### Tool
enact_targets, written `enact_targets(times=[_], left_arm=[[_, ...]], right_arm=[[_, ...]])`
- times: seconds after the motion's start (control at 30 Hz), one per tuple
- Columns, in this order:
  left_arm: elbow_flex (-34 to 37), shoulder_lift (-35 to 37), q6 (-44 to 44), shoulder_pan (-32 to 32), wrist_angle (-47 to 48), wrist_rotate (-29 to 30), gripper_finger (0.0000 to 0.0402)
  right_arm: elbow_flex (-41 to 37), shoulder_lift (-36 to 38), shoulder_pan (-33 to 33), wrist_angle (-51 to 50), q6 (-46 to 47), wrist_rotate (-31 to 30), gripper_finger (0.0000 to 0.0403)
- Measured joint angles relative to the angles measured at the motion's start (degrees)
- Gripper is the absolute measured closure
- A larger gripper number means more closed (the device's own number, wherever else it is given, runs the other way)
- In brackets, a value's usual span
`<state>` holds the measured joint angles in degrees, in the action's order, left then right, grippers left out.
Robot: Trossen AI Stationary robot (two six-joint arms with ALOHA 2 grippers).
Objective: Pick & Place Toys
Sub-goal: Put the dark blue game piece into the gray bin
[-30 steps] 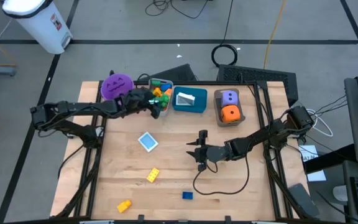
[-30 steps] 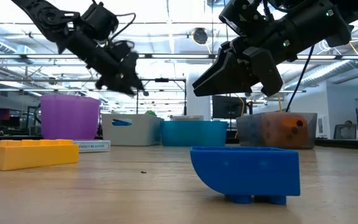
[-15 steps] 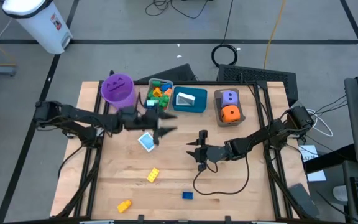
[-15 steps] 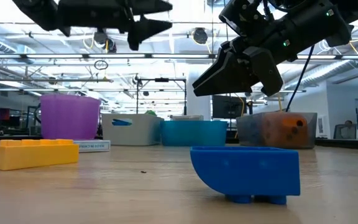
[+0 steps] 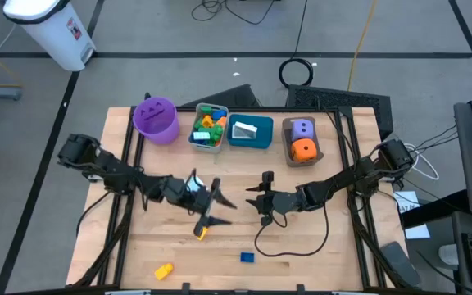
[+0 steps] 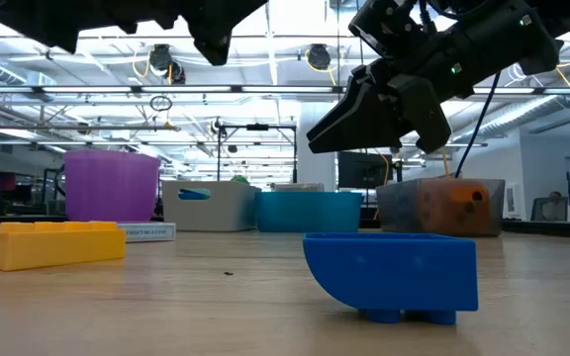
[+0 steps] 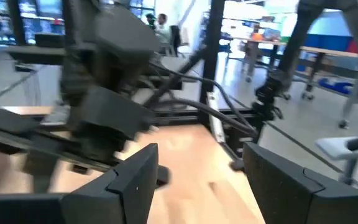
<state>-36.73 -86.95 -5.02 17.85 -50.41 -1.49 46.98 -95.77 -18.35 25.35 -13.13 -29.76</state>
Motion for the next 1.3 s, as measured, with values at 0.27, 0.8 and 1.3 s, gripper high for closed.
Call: enact_targets(times=[0.27, 0.8, 1.3], left_arm=[[0.02, -3.11, 0.38, 5.87, -5.61, 0.16, 0.0158], [0.00, 13.97, 7.12, 18.03, 14.76, 18.68, 0.0158], [0.00, 18.68, 6.48, 28.81, 30.96, 35.10, 0.0158]], right_arm=[[0.00, 0.00, 0.00, 0.08, 0.00, 0.00, 0.0236], [0.02, 0.00, -0.02, 0.08, 0.00, -0.01, 0.0238], [0.04, 0.00, -0.02, 0.06, 0.00, 0.00, 0.0236]])
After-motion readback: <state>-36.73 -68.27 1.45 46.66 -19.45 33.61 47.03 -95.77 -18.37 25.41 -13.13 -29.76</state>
